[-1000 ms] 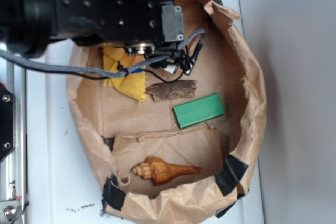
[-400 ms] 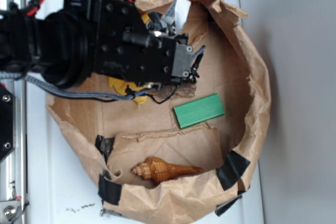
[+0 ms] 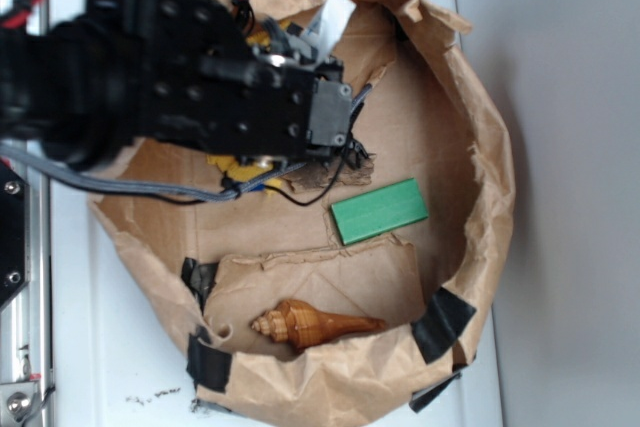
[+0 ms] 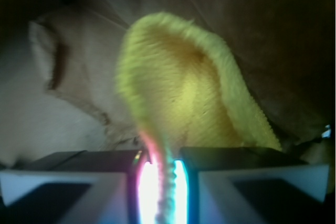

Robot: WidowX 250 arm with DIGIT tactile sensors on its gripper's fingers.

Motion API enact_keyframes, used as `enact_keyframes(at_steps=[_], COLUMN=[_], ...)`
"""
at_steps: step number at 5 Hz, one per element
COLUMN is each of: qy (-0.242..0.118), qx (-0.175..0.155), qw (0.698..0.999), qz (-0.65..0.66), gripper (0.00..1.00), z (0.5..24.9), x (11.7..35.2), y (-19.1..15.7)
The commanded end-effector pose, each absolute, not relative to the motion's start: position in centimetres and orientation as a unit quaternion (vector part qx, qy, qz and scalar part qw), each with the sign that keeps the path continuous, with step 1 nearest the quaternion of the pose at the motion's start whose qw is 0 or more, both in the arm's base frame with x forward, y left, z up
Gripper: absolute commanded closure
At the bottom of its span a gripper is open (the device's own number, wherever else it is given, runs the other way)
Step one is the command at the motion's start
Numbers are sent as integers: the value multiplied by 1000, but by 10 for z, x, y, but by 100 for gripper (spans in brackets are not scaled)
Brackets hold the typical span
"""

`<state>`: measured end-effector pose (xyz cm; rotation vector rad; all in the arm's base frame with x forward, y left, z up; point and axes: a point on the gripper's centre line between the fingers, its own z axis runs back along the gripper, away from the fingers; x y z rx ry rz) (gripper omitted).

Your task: Grab the yellow cloth.

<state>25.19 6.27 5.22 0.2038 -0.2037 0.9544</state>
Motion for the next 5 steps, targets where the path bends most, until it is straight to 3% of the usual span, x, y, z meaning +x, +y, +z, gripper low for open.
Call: enact_keyframes(at_steps=[1,2,3,4,5], qy=[-177,-181,-152,-124,-125], qx=[-14,-41,-48,-19,23], qw=[926,953,973,985,986], qz=[333,238,169,118,107], gripper=[100,100,100,100,100], z=[127,157,186,191,187], x=[254,250,244,245,245], y=[52,31,-1,-30,-46])
